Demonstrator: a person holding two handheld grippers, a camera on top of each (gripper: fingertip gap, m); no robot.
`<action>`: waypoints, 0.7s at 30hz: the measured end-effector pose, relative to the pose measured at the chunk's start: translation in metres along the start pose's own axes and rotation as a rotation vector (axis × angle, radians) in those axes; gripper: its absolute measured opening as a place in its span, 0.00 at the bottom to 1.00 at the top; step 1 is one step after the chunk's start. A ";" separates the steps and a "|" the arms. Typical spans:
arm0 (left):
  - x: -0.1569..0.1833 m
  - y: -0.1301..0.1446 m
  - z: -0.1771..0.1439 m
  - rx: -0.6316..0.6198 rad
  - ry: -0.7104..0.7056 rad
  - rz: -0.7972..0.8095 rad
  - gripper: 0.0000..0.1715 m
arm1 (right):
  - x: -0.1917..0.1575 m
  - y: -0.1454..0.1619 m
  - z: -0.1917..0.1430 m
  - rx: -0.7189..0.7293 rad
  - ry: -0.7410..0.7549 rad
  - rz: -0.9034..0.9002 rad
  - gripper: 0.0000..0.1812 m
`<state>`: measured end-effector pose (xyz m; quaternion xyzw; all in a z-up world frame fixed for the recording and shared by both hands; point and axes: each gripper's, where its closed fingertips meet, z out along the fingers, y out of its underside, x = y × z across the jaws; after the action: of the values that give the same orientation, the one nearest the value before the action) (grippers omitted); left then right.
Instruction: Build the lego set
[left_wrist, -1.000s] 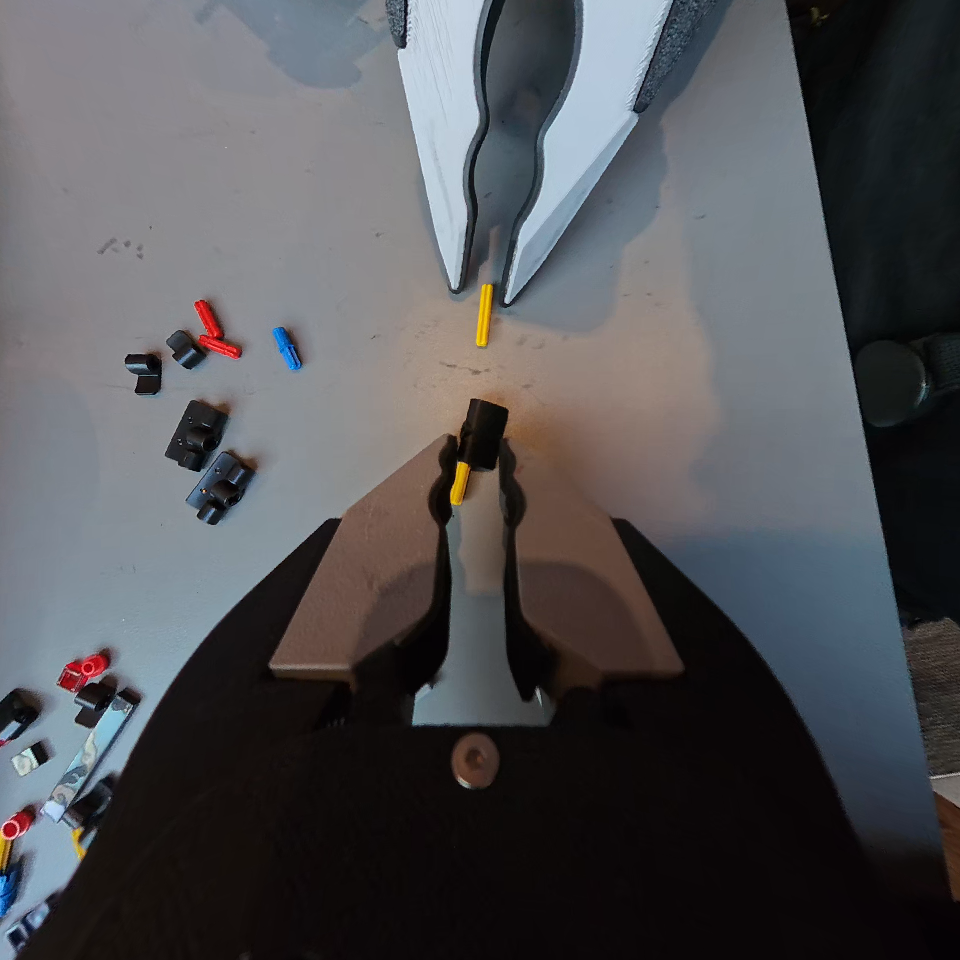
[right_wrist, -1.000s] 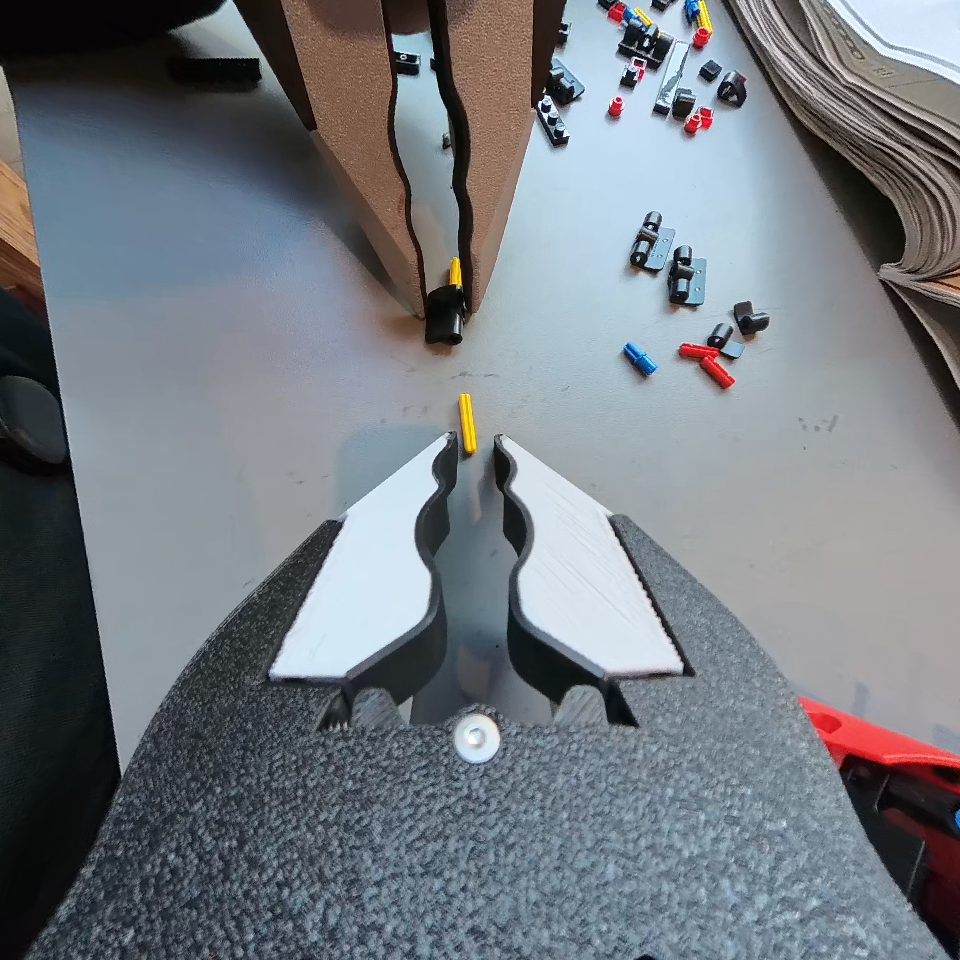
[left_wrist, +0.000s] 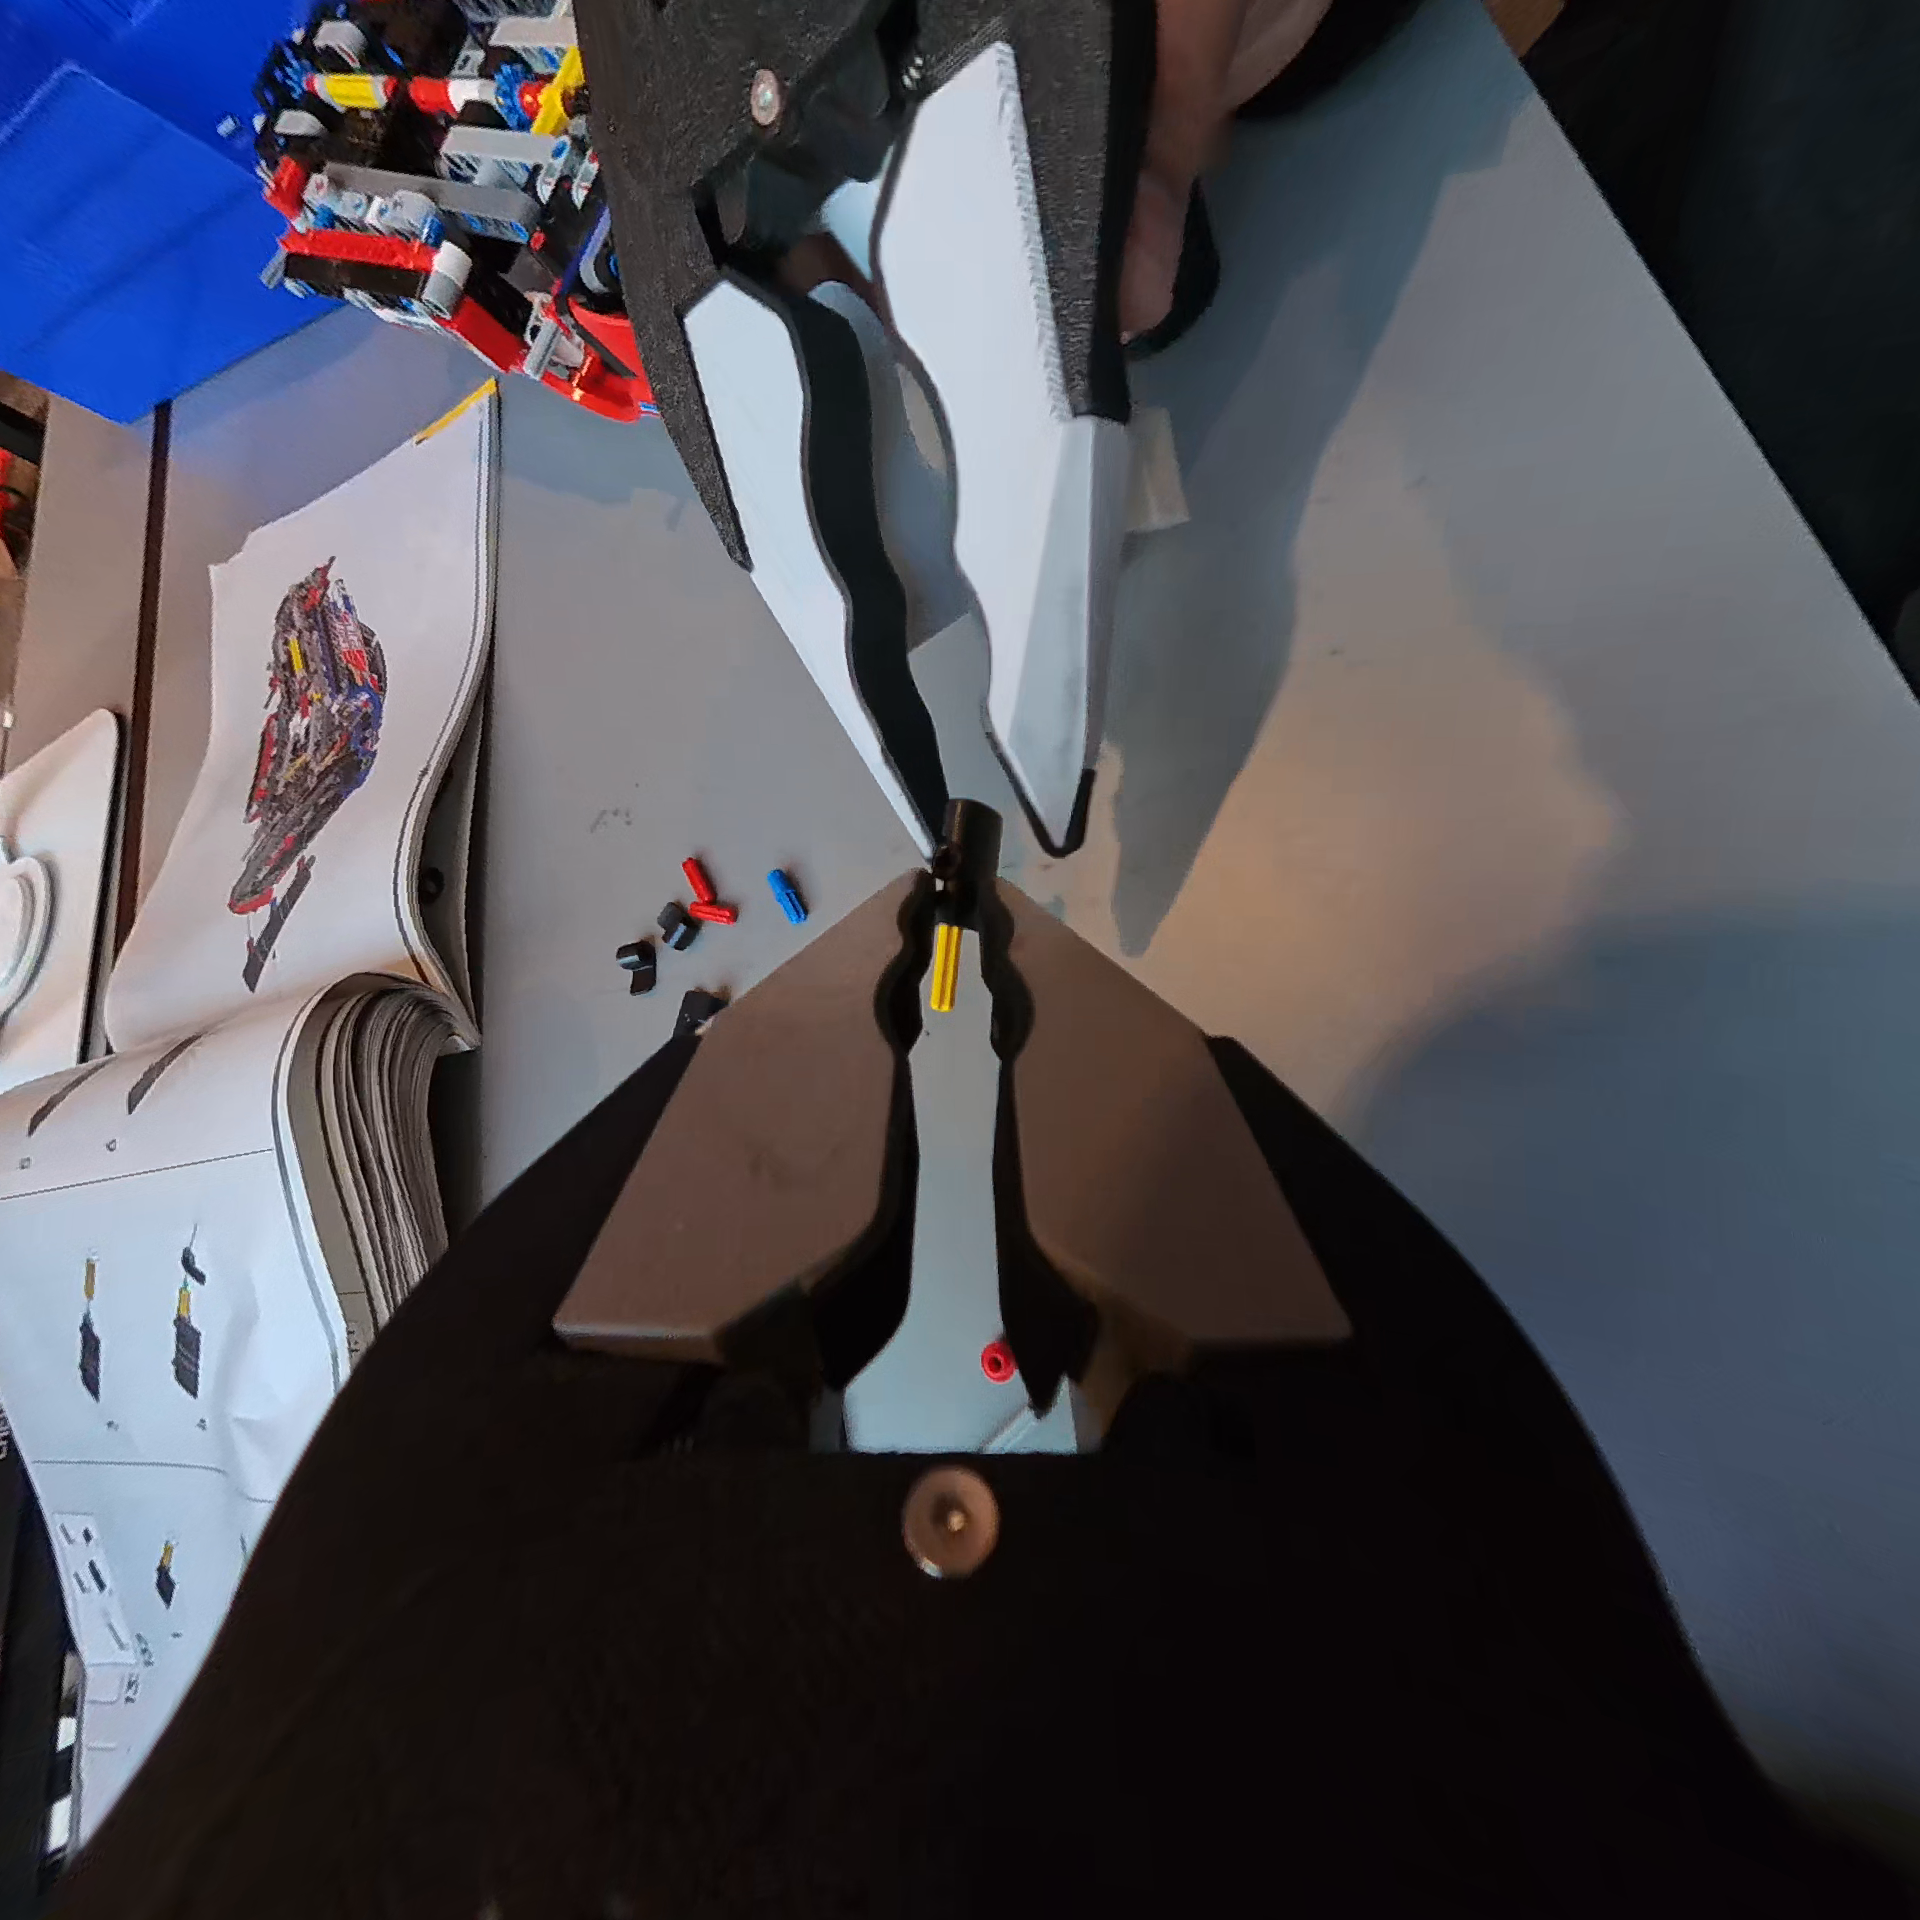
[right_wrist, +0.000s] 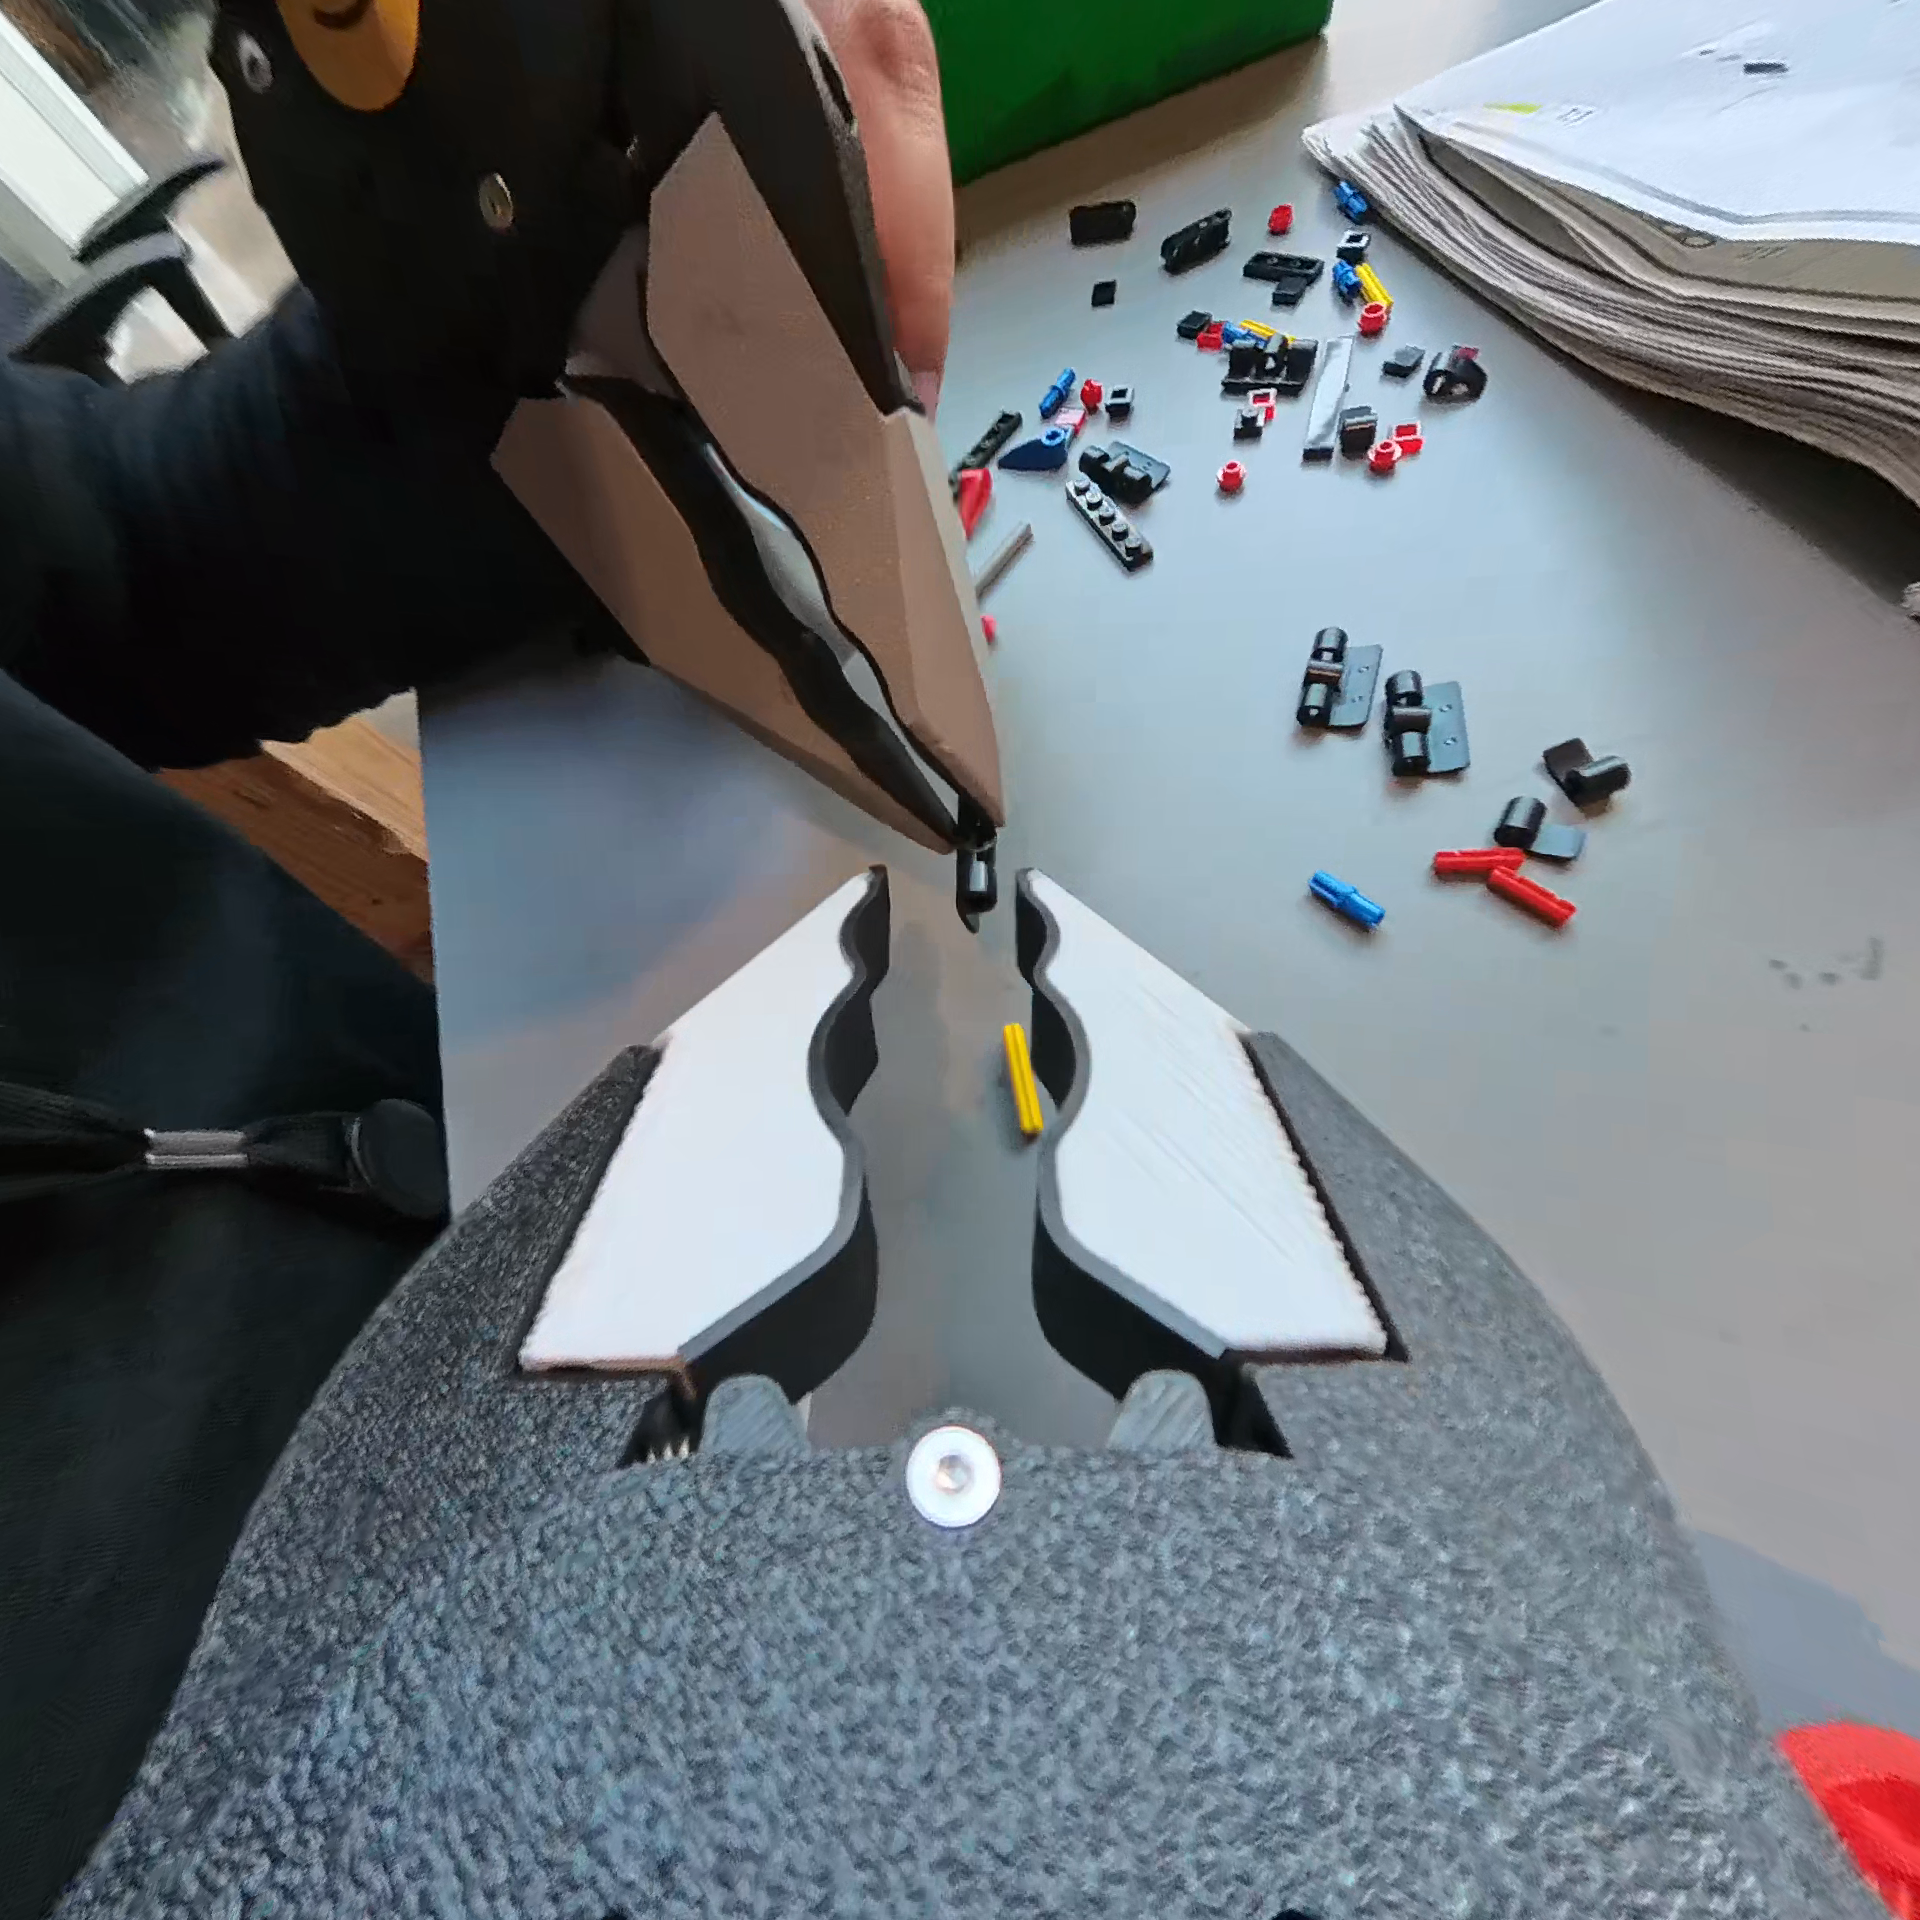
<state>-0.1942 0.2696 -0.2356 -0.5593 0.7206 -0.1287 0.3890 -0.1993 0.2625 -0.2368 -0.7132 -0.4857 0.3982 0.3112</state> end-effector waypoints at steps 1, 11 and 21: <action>0.000 0.000 0.000 -0.003 -0.001 0.004 0.03 | -0.001 -0.003 0.000 0.018 -0.015 0.016 0.10; 0.007 0.008 0.001 -0.038 0.037 -0.018 0.03 | 0.000 0.003 0.001 -0.030 0.005 -0.064 0.04; 0.003 0.007 0.004 -0.045 -0.005 0.026 0.01 | 0.001 -0.003 -0.004 0.003 0.016 -0.117 0.04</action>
<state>-0.1968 0.2701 -0.2439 -0.5587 0.7296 -0.1063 0.3797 -0.1965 0.2640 -0.2329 -0.6862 -0.5235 0.3743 0.3390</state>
